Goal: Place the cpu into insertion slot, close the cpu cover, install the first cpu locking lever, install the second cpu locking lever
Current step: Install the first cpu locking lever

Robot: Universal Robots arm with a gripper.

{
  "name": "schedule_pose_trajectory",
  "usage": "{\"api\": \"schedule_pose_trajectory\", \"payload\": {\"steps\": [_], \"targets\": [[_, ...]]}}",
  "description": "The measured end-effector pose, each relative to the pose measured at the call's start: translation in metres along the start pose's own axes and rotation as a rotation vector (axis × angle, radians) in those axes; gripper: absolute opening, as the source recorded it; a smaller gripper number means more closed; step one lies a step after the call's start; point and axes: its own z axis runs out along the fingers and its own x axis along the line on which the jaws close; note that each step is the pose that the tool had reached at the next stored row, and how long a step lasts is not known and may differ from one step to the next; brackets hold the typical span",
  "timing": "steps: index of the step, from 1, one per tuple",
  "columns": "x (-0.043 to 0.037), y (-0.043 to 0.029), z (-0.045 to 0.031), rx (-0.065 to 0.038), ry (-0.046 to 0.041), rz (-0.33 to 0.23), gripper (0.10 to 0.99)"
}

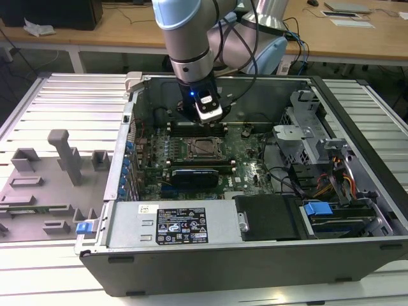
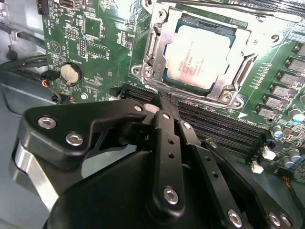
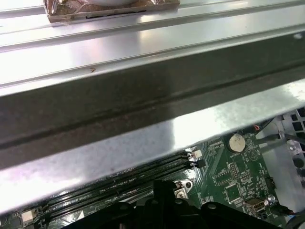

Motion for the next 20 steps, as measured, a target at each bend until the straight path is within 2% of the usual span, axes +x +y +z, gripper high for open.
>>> {"api": "schedule_pose_trajectory", "payload": {"steps": [2, 3, 4, 9, 12, 14, 15, 16, 20], "targets": [[-0.0005, 0.0001, 0.0002, 0.01, 0.0323, 0.004, 0.106], [-0.0009, 0.0001, 0.0005, 0.017, 0.0539, 0.006, 0.106], [-0.001, 0.0001, 0.0006, 0.021, 0.0655, 0.007, 0.106], [-0.0012, -0.0007, 0.0004, 0.022, 0.0664, 0.007, 0.106], [-0.0024, -0.0046, 0.0, 0.025, 0.0685, 0.007, 0.106], [-0.0031, -0.0068, -0.0002, 0.054, 0.0764, 0.003, 0.106], [-0.0033, -0.0072, -0.0002, 0.073, 0.08, 0.0, 0.106], [-0.0033, -0.0074, -0.0003, 0.082, 0.0817, -0.001, 0.106], [-0.004, -0.0072, 0.0, 0.083, 0.0817, -0.001, 0.106]]}}
